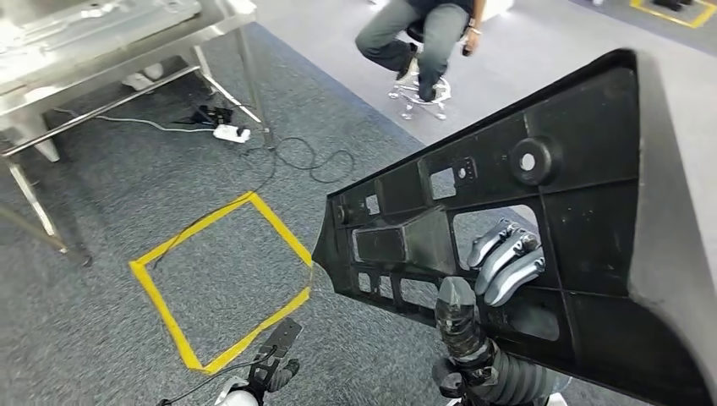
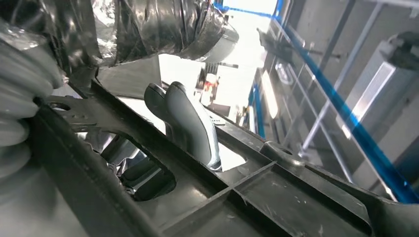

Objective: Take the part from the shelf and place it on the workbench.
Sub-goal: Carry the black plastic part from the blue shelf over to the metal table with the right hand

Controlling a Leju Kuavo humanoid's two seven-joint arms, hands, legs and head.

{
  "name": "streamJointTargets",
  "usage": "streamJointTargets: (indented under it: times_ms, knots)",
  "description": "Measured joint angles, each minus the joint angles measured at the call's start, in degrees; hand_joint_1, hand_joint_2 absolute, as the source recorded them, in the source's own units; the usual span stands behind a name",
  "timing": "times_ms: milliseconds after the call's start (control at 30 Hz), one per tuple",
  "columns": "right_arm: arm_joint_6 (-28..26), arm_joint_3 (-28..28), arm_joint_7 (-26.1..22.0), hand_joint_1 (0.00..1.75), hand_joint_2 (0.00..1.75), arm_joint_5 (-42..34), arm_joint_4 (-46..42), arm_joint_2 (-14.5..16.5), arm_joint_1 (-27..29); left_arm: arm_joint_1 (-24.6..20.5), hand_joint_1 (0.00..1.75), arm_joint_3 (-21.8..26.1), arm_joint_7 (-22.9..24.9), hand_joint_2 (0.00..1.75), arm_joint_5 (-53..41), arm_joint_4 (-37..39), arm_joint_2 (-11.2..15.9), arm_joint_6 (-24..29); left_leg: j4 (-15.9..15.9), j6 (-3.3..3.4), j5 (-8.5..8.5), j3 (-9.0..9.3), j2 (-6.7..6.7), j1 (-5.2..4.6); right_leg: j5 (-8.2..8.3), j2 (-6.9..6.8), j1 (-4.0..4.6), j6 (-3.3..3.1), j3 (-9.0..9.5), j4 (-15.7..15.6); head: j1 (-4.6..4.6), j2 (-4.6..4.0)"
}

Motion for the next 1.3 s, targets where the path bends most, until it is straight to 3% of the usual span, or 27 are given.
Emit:
streamJointTargets:
  times_ms: [33,100,167,233,300,367,433,467,500,533,600,667,733,767,833,900,933,967,1000,1100,1133,1233,1300]
  knots:
    - [0.0,0.0,0.0,1.75,1.75,0.0,0.0,0.0,0.0,0.0,0.0,0.0,0.0,1.75,0.0,0.0,0.0,0.0,0.5,-0.19,-0.29,-0.02,-0.81,0.08,2.47,0.73,-0.13,-0.05,1.51,-4.1,0.01,0.0]
    - [0.0,0.0,0.3,1.75,1.75,0.0,0.0,0.0,-0.1,0.0,0.0,0.0,0.0,1.75,0.0,0.0,0.0,-0.1,1.4,-0.78,-0.8,-0.42,-2.14,0.18,5.17,2.93,-0.32,-0.17,4.07,-10.5,0.01,0.0]
    - [0.0,0.0,0.8,1.75,1.75,0.1,-0.1,-0.1,-0.1,-0.1,0.0,0.0,-0.2,1.75,0.1,0.0,0.0,-0.1,1.6,-1.52,-0.87,-1.0,-3.03,0.3,5.19,3.7,-0.12,-0.61,4.61,-11.7,-0.04,0.0]
    - [0.0,0.0,1.5,1.75,1.75,0.0,-0.3,-0.2,-0.2,-0.1,0.0,0.0,-0.3,1.75,0.3,0.0,0.1,-0.2,1.6,-2.21,-0.82,-1.38,-3.34,0.45,5.44,2.52,-0.05,-1.4,4.84,-12.0,-0.08,0.0]
    - [0.0,0.0,2.3,1.75,1.75,-0.2,-0.5,-0.2,-0.3,-0.1,0.0,0.0,-0.2,1.75,0.5,0.0,0.1,-0.2,3.9,-2.72,-2.25,-2.55,-1.0,0.35,5.57,1.19,-0.17,-2.1,5.33,-12.5,-0.39,0.0]
    - [0.0,0.0,3.1,1.75,1.75,-0.7,-0.7,-0.4,-0.4,0.0,0.0,0.0,0.1,1.75,0.9,0.0,0.1,-0.3,10.3,-3.09,-5.43,-5.67,2.25,0.33,5.43,-0.28,0.06,-2.53,5.58,-12.7,-0.72,0.0]
    - [0.0,0.0,3.9,1.75,1.75,-1.6,-0.7,-0.7,-0.5,0.2,0.0,0.0,0.5,1.75,1.6,0.0,0.1,-0.3,16.1,-3.3,-7.39,-8.77,3.4,0.45,5.23,-1.89,0.36,-2.74,5.58,-12.7,-0.75,0.0]
    - [0.0,0.0,4.2,1.75,1.75,-2.0,-0.7,-0.9,-0.5,0.4,0.0,0.0,0.6,1.75,1.9,0.0,0.0,-0.4,16.4,-3.29,-6.95,-8.92,3.6,0.46,5.13,-2.68,0.46,-2.77,5.59,-12.6,-0.76,0.0]
    - [0.1,0.0,4.4,1.75,1.75,-2.4,-0.7,-1.0,-0.5,0.6,0.0,0.0,0.7,1.75,2.2,0.0,0.0,-0.5,14.4,-3.18,-5.58,-7.83,3.87,0.44,5.0,-3.44,0.53,-2.76,5.67,-12.6,-0.77,0.0]
    - [0.1,0.0,4.5,1.75,1.75,-2.6,-0.7,-1.1,-0.5,0.7,0.0,0.0,0.7,1.75,2.6,0.0,0.0,-0.6,10.5,-2.94,-3.7,-5.59,4.58,0.37,4.85,-4.07,0.59,-2.69,5.83,-12.6,-0.76,0.0]
    - [0.2,0.0,4.7,1.75,1.75,-3.0,-0.7,-1.3,-0.7,0.8,0.0,0.0,0.8,1.75,3.1,0.0,0.1,-1.2,3.4,-2.25,-1.5,-1.51,6.36,-0.12,4.56,-5.16,0.72,-2.37,6.25,-12.7,-0.72,0.0]
    - [0.4,0.0,4.9,1.75,1.75,-3.3,-0.7,-1.5,-0.9,0.8,0.0,0.0,0.9,1.75,3.7,0.0,0.2,-2.0,1.0,-1.6,-1.45,-0.24,6.8,-0.69,4.39,-6.07,0.75,-1.83,6.61,-13.0,-0.66,0.0]
    - [0.4,0.4,4.9,1.75,1.75,-3.6,-0.9,-1.6,-1.2,1.1,0.0,0.0,0.9,1.75,4.1,0.1,0.2,-2.8,0.4,-1.08,-1.34,0.2,5.82,-0.77,4.22,-6.74,0.73,-1.14,7.26,-13.4,-0.67,0.0]
    - [0.4,0.6,4.9,1.75,1.75,-3.7,-1.1,-1.7,-1.3,1.3,0.0,0.0,0.9,1.75,4.2,0.1,0.2,-3.1,-0.1,-0.85,-1.25,0.71,5.35,-0.61,3.95,-6.32,0.65,-0.81,7.64,-13.4,-0.62,0.0]
    - [0.4,0.9,4.9,1.75,1.75,-3.9,-1.3,-2.0,-1.5,1.4,0.0,0.0,0.9,1.75,4.3,0.1,0.2,-3.4,-0.9,-0.41,-1.09,1.76,4.54,-0.26,1.99,-3.96,0.5,-0.36,6.65,-10.3,-0.37,0.0]
    - [0.3,1.1,4.9,1.75,1.75,-4.1,-1.3,-2.4,-1.6,1.3,0.0,0.0,0.9,1.75,4.5,0.1,0.2,-3.5,-1.1,-0.14,-1.15,2.08,3.57,-0.21,-0.75,-1.62,0.41,-0.28,2.75,-3.3,-0.04,0.0]
    - [0.3,1.3,5.0,1.75,1.75,-4.3,-1.3,-2.7,-1.6,1.3,0.0,0.0,0.8,1.75,4.6,0.2,0.2,-3.5,-1.0,-0.04,-1.22,2.09,2.99,-0.23,-1.27,-1.14,0.44,-0.29,0.9,-0.5,0.07,0.0]
    - [0.3,1.5,5.0,1.75,1.75,-4.5,-1.3,-3.0,-1.6,1.3,0.0,0.0,0.8,1.75,4.7,0.2,0.2,-3.5,-1.0,0.02,-1.31,2.11,2.48,-0.25,-0.8,-0.9,0.47,-0.32,-0.12,0.5,0.11,0.0]
    - [0.3,1.7,5.0,1.75,1.75,-4.7,-1.3,-3.2,-1.6,1.3,0.0,0.0,0.7,1.75,4.8,0.2,0.2,-3.6,-0.9,0.05,-1.43,2.15,1.96,-0.25,0.57,-0.76,0.49,-0.38,-0.12,-0.5,0.13,0.0]
    - [0.4,2.1,5.1,1.75,1.75,-5.1,-1.3,-3.7,-1.8,1.4,0.0,0.0,0.3,1.75,5.1,0.2,0.2,-3.6,-0.1,-0.33,-2.07,2.16,0.56,-0.25,5.56,-0.3,0.47,-0.79,3.66,-10.0,0.13,0.0]
    - [0.4,2.2,5.1,1.75,1.75,-5.1,-1.3,-3.8,-1.9,1.4,0.0,0.0,0.2,1.75,5.1,0.2,0.2,-3.6,0.1,-0.61,-2.23,2.05,0.27,-0.24,6.15,-0.14,0.54,-1.0,4.62,-12.1,0.13,0.0]
    - [0.7,2.6,5.0,1.75,1.75,-5.2,-1.4,-3.9,-2.3,1.5,0.0,0.0,0.0,1.75,5.2,0.3,0.2,-3.7,0.1,-1.46,-2.44,1.78,0.09,-0.21,6.19,-0.05,0.67,-1.82,5.15,-13.3,0.14,0.0]
    - [0.7,3.1,4.9,1.75,1.75,-5.2,-1.5,-4.0,-2.6,1.6,0.0,0.0,0.1,1.75,5.3,0.3,0.3,-3.9,1.7,-2.02,-3.61,1.09,1.19,-0.24,6.31,-0.22,0.47,-2.37,5.53,-13.8,-0.04,0.0]
